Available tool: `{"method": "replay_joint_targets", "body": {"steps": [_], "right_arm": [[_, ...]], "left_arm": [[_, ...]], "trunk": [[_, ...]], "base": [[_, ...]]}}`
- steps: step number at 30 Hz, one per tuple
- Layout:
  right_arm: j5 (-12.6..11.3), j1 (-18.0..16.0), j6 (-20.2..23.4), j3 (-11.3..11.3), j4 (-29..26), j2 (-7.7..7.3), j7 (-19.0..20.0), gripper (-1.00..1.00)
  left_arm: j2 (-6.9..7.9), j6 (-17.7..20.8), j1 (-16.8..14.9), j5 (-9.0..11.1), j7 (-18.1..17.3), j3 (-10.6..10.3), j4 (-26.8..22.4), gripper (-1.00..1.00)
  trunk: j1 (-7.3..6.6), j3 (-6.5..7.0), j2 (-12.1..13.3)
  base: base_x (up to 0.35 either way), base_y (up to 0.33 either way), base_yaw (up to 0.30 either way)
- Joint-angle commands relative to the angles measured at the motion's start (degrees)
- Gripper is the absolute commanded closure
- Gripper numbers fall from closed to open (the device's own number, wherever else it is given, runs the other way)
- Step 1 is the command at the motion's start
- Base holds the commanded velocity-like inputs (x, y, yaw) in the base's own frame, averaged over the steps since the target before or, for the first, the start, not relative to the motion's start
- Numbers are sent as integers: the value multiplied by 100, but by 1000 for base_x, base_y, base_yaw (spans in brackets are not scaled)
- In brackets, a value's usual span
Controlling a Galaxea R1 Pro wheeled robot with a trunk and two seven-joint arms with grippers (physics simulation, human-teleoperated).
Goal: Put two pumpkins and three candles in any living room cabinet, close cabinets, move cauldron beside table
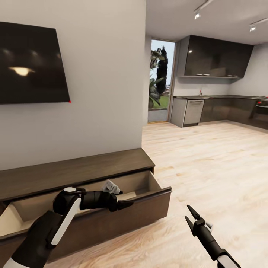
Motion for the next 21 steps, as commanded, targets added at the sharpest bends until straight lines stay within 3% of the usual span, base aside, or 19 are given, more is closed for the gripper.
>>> {"method": "replay_joint_targets", "body": {"steps": [1, 21], "right_arm": [[-46, -4, 53, 8, 5, -1, 8, -100], [-48, 39, -60, -1, 4, 0, 9, -100]], "left_arm": [[4, 26, -3, 13, -1, -3, -3, -100], [4, 17, -3, 13, 5, -13, -5, -100]], "trunk": [[-24, 15, 39], [-463, 414, 841]], "base": [[0, 0, -269], [0, 0, -260]]}}
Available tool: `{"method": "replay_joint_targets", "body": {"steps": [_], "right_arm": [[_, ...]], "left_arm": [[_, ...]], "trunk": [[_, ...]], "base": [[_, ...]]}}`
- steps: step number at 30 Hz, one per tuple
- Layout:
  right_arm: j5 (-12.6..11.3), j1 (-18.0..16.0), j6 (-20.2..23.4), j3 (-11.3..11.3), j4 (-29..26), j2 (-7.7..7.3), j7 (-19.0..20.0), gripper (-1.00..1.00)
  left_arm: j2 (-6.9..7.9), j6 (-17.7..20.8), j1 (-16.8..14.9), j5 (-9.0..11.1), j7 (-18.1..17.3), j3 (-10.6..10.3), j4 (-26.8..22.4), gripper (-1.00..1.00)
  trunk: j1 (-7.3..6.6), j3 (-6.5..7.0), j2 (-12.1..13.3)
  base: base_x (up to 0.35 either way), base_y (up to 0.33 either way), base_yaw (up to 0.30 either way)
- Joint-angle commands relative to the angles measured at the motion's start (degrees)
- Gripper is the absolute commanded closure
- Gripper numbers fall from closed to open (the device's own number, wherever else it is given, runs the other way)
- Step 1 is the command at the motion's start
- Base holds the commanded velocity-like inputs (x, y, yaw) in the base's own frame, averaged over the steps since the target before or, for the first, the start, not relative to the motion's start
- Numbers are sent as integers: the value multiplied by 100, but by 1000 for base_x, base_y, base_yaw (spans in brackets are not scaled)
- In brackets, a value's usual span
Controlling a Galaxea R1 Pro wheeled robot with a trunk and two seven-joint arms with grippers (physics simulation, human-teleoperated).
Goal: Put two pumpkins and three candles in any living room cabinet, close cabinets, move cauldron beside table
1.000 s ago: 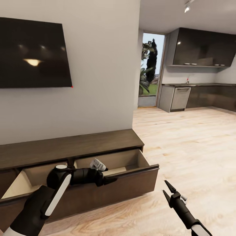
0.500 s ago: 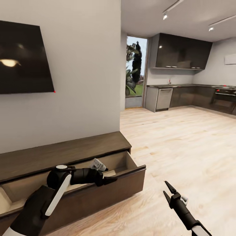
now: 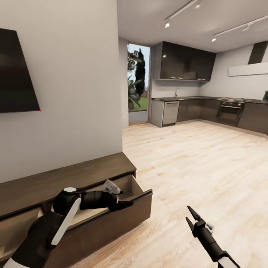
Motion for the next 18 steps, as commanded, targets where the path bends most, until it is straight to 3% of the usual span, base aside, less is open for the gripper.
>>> {"method": "replay_joint_targets", "body": {"steps": [1, 18], "right_arm": [[-48, -3, 53, 8, 4, 0, 11, -100], [-31, -3, -56, 23, -66, 44, -29, -100]], "left_arm": [[4, 26, -4, 13, 0, -3, -4, -100], [4, 26, -4, 13, 3, -12, 2, -100]], "trunk": [[-24, 13, 39], [-397, 318, 721]], "base": [[0, 0, -109], [0, 0, -12]]}}
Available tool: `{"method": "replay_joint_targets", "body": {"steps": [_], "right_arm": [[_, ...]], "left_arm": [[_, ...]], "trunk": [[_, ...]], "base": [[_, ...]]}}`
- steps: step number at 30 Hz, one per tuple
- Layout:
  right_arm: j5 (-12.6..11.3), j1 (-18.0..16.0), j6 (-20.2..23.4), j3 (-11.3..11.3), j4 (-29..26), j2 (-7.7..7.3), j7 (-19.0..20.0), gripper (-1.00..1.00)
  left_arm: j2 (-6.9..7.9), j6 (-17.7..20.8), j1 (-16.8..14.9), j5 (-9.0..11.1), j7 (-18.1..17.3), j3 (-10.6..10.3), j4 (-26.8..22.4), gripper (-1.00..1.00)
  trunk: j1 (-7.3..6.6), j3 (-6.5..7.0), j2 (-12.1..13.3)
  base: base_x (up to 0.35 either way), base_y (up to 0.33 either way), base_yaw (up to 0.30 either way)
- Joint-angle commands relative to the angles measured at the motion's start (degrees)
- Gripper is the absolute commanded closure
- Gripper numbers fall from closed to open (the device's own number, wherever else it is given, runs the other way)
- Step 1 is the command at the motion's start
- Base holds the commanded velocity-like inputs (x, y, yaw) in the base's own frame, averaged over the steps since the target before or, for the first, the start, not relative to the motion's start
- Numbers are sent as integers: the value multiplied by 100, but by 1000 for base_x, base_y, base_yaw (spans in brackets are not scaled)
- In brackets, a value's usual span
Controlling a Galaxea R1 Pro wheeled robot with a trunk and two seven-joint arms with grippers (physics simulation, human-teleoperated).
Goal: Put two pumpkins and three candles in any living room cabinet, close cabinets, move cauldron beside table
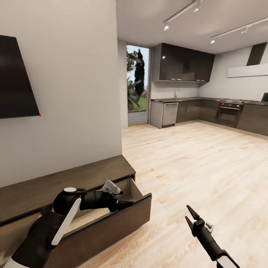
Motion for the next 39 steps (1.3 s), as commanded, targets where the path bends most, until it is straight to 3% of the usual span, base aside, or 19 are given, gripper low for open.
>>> {"method": "replay_joint_targets", "body": {"steps": [1, 9, 24, 39], "right_arm": [[-51, -3, 53, 5, 10, 2, 9, -100], [-61, -3, 41, -16, 49, 11, 7, -100], [-62, -3, 37, -18, 74, 7, 9, -100], [-62, -3, -34, -26, 79, 3, 2, -100]], "left_arm": [[3, 26, -5, 13, -1, -4, -2, -100], [3, 26, -5, 13, -2, -4, -8, -100], [5, 26, -5, 21, -4, -2, -9, -100], [3, 26, -5, 22, -1, -26, -11, -100]], "trunk": [[-24, 13, 39], [-199, 165, 360], [-199, 257, 360], [-199, 356, 360]], "base": [[0, 0, 0], [0, 0, -32], [0, -12, -192], [0, -251, -200]]}}
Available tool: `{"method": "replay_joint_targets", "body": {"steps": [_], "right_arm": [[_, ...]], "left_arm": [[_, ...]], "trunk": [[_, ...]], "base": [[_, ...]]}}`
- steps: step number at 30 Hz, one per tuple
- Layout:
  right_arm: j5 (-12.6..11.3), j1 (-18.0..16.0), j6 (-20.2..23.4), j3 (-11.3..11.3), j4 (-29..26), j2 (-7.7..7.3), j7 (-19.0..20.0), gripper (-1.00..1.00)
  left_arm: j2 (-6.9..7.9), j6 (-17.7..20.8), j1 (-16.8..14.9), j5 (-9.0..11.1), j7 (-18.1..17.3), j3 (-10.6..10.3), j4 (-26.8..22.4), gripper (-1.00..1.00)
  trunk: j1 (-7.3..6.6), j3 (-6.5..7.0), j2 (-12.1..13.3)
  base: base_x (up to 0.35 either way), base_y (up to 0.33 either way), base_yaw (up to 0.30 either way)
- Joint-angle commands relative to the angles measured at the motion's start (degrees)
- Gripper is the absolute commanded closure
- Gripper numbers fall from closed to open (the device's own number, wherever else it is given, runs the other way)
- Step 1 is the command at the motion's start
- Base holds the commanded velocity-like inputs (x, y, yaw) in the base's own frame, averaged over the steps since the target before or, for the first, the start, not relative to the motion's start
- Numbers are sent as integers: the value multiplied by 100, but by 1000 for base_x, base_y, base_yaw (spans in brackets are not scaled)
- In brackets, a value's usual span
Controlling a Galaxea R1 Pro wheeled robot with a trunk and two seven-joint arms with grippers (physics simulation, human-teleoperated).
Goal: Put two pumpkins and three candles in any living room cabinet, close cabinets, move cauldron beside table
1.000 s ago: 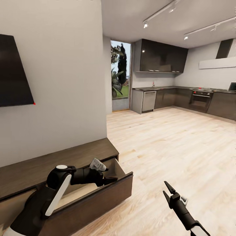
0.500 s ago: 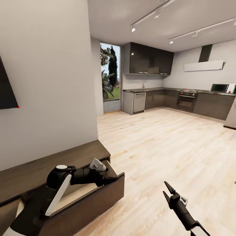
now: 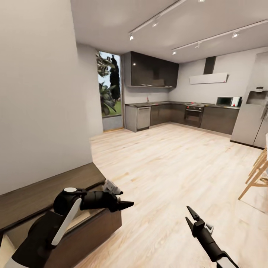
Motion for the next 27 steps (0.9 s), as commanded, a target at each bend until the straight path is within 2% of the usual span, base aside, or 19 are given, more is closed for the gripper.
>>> {"method": "replay_joint_targets", "body": {"steps": [1, 10, 22, 26, 27], "right_arm": [[-51, -4, 20, 9, 7, -3, 11, -100], [-72, -4, -140, 0, 109, -36, 9, -100], [-86, 22, -152, -3, 162, -26, 9, -100], [-86, 22, -154, -7, 162, -36, 9, -100], [-86, 23, -154, -8, 162, -35, 9, -100]], "left_arm": [[4, 27, -5, 11, -1, -5, -5, -100], [22, 27, -5, 19, -28, -21, -20, -100], [5, 48, -5, 6, 31, -40, -14, -100], [-2, 60, -5, -3, 394, -72, -6, -100], [-6, 69, -5, -4, 610, -139, -3, -100]], "trunk": [[0, 0, -3], [0, 50, -3], [-264, 306, 478], [-352, 380, 639], [-374, 398, 679]], "base": [[0, -279, -195], [0, -109, -193], [0, -4, -150], [0, 0, -20], [0, 0, -8]]}}
